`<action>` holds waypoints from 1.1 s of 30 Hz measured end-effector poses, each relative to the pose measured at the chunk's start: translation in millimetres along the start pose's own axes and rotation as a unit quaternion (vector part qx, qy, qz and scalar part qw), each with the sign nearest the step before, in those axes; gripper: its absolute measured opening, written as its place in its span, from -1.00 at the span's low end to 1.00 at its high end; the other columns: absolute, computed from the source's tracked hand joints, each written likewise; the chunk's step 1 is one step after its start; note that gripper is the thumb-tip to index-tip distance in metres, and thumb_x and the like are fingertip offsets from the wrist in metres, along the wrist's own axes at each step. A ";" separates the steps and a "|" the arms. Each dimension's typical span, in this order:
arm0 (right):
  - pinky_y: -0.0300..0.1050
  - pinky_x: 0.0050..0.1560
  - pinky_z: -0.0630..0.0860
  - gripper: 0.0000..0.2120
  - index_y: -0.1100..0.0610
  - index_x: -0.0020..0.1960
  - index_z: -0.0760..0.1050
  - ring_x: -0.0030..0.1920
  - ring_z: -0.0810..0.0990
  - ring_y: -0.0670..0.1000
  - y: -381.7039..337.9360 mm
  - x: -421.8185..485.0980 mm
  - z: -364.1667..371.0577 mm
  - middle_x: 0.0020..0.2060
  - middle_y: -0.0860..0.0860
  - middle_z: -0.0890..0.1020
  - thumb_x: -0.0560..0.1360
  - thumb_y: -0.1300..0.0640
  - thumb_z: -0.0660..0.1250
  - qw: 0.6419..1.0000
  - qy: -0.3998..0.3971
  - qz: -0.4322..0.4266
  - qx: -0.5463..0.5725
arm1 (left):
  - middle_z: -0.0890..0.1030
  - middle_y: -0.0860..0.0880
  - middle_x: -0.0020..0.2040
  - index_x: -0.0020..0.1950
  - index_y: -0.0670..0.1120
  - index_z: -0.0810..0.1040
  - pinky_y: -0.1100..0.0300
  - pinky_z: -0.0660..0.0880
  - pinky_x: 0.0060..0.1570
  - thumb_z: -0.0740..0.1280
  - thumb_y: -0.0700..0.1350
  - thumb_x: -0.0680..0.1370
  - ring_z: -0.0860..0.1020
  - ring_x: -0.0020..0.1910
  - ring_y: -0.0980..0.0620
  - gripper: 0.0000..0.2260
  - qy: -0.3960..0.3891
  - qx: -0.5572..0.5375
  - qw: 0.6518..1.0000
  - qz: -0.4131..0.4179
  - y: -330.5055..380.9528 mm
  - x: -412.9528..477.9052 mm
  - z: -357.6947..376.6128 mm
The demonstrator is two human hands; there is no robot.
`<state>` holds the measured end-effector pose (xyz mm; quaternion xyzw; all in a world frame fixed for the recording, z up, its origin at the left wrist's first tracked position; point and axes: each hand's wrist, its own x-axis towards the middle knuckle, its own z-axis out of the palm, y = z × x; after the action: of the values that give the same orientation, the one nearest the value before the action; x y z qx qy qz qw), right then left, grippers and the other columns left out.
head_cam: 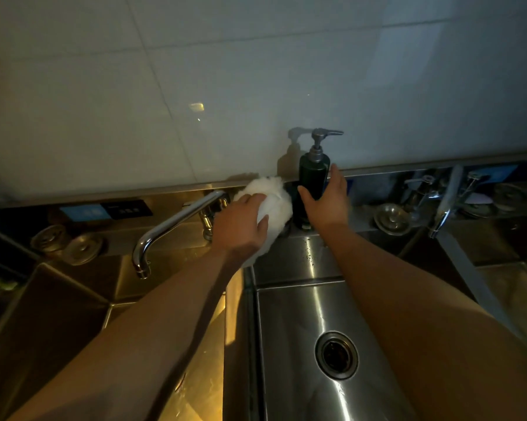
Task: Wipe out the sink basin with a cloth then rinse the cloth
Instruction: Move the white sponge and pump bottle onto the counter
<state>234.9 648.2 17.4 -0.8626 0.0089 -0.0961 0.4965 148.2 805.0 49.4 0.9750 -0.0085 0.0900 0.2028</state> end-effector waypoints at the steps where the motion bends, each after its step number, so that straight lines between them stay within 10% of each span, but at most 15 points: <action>1: 0.08 0.38 0.26 -0.21 0.12 0.51 0.07 0.43 0.25 0.12 -0.3 4.0 3.2 0.45 0.11 0.25 0.43 0.04 0.43 1.000 0.000 0.010 0.018 | 0.47 -0.10 0.28 0.40 -0.04 0.33 0.04 0.42 0.14 0.21 -0.01 0.59 0.46 0.19 -0.08 -0.62 -0.005 -0.005 1.000 -0.001 -1.9 -2.7 1.4; 18: -0.14 0.29 0.25 -0.39 0.08 0.36 0.28 0.34 0.36 0.01 -8.0 -24.2 -9.9 0.32 0.04 0.41 0.39 0.19 0.45 0.995 0.015 -0.021 0.097 | 0.49 -0.09 0.30 0.41 -0.03 0.35 0.02 0.38 0.25 0.20 -0.01 0.60 0.44 0.25 -0.06 -0.62 -0.049 0.008 0.998 -0.028 -24.9 -50.6 -4.1; 33: 0.08 0.30 0.39 -0.38 -0.02 0.33 0.29 0.31 0.41 0.02 -42.1 -169.7 -10.0 0.31 -0.01 0.44 0.35 0.11 0.47 0.989 -0.090 -0.039 0.108 | 0.49 -0.09 0.30 0.37 -0.02 0.40 0.06 0.40 0.18 0.23 -0.08 0.59 0.44 0.25 -0.10 -0.66 -0.068 0.031 0.997 -0.025 -45.7 -156.2 -49.7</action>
<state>63.3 679.8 31.8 -0.8089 -0.0799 -0.0374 0.5813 -11.6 863.6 48.2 0.9847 0.0054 0.0189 0.1733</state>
